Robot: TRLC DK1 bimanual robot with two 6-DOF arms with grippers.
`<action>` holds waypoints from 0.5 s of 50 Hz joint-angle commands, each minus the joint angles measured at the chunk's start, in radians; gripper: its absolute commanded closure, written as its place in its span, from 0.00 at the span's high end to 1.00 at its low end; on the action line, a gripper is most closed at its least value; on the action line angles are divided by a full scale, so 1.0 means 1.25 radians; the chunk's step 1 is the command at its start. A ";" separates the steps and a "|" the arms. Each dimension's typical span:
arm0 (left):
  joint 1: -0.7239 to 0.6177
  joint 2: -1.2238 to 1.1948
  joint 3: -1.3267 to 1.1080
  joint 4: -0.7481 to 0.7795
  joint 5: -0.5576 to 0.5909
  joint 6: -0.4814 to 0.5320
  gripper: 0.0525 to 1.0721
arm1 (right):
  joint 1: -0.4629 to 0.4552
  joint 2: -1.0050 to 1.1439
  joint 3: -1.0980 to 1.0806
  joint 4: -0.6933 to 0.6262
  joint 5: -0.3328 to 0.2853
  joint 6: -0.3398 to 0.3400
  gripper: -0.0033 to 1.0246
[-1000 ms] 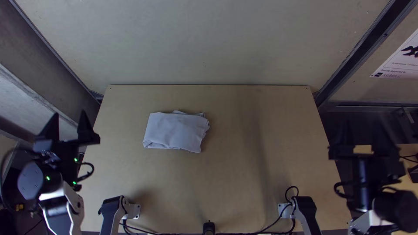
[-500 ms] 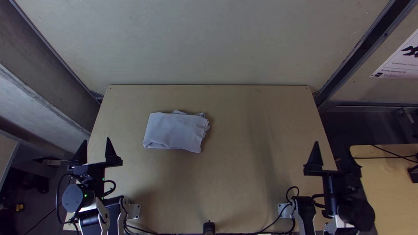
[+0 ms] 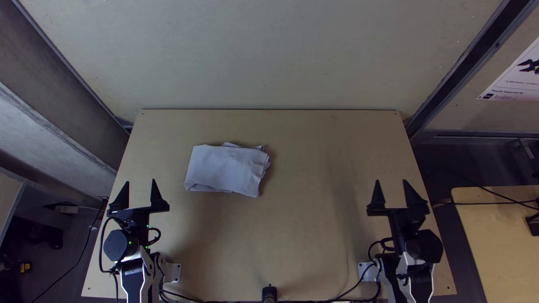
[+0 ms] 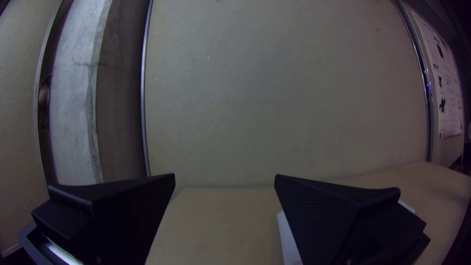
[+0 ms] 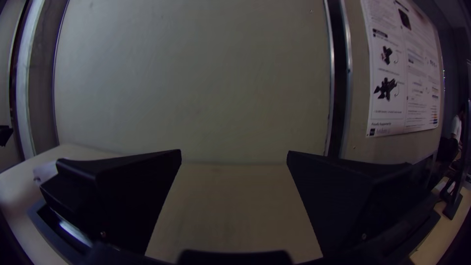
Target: Fold the t-shirt
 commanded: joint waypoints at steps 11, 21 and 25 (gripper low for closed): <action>-0.059 -0.014 -0.038 -0.037 0.007 0.023 0.95 | 0.016 -0.008 -0.124 0.073 0.011 -0.023 0.96; -0.083 -0.009 -0.035 -0.115 -0.003 0.046 0.95 | 0.012 -0.005 -0.152 0.086 0.010 -0.015 0.96; -0.083 -0.010 -0.035 -0.115 -0.003 0.044 0.95 | 0.014 -0.002 -0.152 0.084 0.008 -0.002 0.96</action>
